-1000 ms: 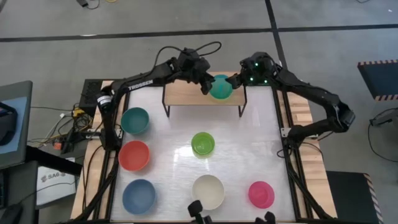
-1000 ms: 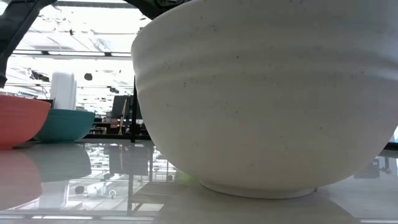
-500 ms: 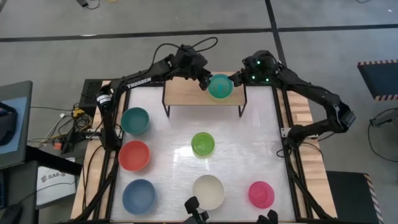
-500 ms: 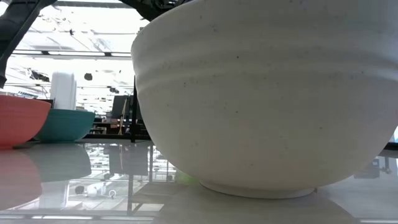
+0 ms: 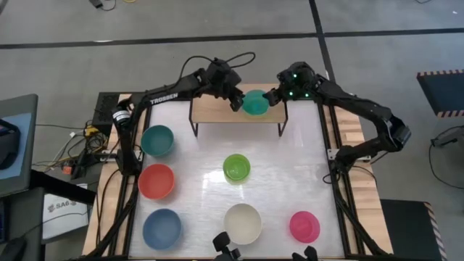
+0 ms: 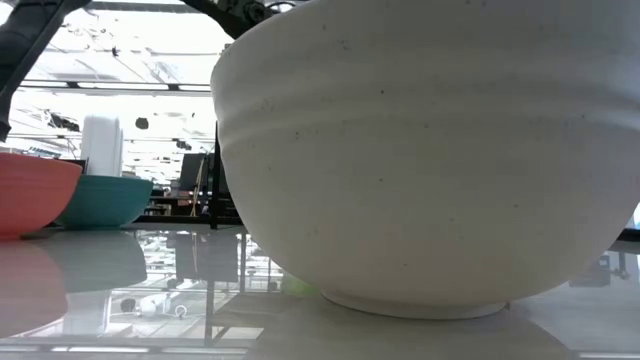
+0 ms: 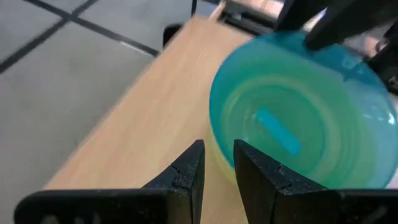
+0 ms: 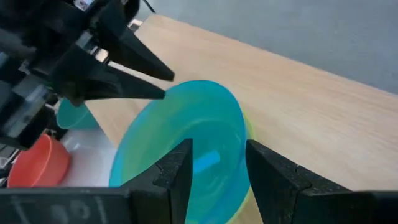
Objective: Place and stack bowls onto a shelf
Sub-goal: Stack the light blue bowl on top of the yellow bowl on the shelf, then stack the red bowl on top of the light blue bowl on the shelf
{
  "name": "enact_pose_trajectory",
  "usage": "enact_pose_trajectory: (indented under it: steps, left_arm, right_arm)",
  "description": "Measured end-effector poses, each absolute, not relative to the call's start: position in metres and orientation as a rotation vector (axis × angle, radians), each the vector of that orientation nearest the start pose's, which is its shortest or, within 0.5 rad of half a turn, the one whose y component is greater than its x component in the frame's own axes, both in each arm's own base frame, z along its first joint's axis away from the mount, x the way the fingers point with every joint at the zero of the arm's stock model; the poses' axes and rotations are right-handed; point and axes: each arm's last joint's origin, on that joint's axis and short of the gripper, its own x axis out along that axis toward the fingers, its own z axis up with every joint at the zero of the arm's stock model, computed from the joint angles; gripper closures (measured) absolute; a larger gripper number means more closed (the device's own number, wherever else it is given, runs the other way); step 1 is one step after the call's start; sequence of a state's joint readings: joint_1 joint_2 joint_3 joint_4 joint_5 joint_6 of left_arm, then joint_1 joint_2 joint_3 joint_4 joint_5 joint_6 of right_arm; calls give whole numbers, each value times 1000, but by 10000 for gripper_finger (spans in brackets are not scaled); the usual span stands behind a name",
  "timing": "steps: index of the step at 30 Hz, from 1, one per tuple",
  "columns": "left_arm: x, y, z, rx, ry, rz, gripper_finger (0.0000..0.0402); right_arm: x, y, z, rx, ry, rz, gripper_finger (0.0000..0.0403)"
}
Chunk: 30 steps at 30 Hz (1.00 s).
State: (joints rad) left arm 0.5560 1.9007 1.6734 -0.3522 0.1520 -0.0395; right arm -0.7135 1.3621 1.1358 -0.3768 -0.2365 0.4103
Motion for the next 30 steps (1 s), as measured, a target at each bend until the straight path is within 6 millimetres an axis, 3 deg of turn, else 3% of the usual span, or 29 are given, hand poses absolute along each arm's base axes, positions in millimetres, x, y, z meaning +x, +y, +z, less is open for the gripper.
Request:
enact_pose_trajectory:
  steps: [8,14,21,25,30]
  left_arm:
    - [373,227,306,-248,531,402,331]
    - [374,225,334,-232,485,376,331]
    - [381,209,359,-182,444,335,331]
    - [373,195,372,-176,431,359,331]
    - [350,171,394,-128,386,428,344]
  right_arm:
    - [224,-186,323,653,388,-569,230]
    - [213,-174,345,617,318,-551,230]
    - [205,-132,355,553,407,-542,230]
    - [199,-103,351,518,460,-538,230]
    - [187,-75,333,558,475,-524,230]
